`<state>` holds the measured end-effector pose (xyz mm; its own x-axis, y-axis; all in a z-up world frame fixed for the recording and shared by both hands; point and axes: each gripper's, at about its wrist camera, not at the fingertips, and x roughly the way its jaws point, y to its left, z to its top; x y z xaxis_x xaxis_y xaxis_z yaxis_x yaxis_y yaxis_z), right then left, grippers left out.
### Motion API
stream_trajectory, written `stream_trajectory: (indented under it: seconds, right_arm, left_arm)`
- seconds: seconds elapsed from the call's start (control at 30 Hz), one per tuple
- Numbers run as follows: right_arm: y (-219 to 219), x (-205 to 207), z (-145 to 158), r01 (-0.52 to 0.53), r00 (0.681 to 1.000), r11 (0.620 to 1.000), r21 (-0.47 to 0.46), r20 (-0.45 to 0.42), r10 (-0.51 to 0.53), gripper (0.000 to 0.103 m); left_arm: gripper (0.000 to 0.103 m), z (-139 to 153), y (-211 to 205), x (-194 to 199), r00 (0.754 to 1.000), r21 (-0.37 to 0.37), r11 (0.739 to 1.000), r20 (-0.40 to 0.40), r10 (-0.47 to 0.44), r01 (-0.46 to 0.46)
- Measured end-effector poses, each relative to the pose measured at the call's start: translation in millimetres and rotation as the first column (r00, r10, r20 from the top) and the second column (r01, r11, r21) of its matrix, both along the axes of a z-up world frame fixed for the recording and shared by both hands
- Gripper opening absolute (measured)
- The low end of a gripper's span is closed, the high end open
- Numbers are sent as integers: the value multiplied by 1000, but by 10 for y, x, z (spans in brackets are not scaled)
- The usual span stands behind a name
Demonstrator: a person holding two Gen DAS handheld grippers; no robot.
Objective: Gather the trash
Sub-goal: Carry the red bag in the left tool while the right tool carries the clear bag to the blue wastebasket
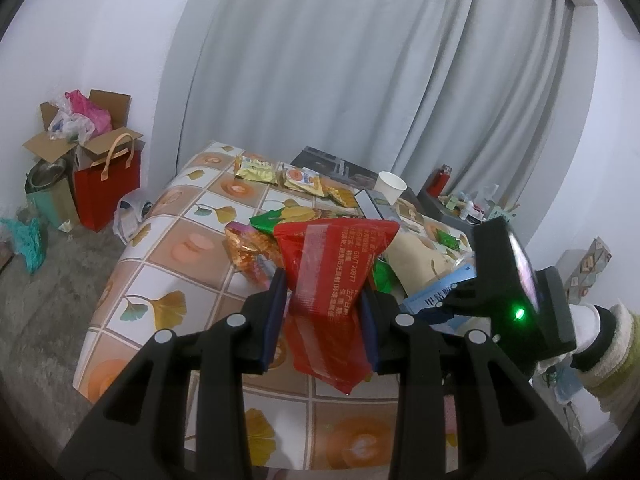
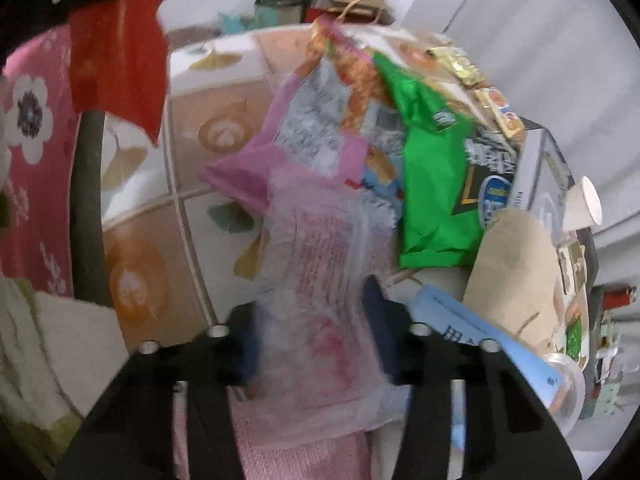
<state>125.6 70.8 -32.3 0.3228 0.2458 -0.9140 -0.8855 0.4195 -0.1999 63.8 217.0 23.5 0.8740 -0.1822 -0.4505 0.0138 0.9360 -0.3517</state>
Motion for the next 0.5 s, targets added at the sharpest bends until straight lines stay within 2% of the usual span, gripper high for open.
stream_trajectory:
  seconds: [0.03, 0.07, 0.13, 0.27, 0.37, 0.5]
  right_arm:
    - [-25, 2, 45, 12, 1000, 1000, 18, 0, -12, 23]
    - [-74, 15, 133, 31, 1000, 998, 51, 2, -31, 22]
    - [-175, 49, 286, 68, 998, 991, 117, -10, -67, 8]
    - [-427, 148, 577, 159, 987, 949, 273, -46, -152, 6]
    - [-736, 216, 809, 243, 970, 872, 425, -118, -213, 6]
    - [-1342, 153, 1080, 338, 940, 724, 601, -184, -286, 6]
  left_arm:
    - [32, 3, -1, 2, 1000, 1, 1000, 2, -1, 1]
    - [32, 25, -9, -11, 1000, 3, 1000, 6, -2, 2]
    - [32, 72, -25, -37, 1000, 8, 1000, 16, -4, 4]
    - [32, 199, -96, -91, 999, 25, 1000, 40, -14, 13]
    - [32, 322, -190, -118, 998, 38, 999, 59, -33, 31]
    - [32, 478, -372, -124, 994, 64, 996, 85, -70, 65]
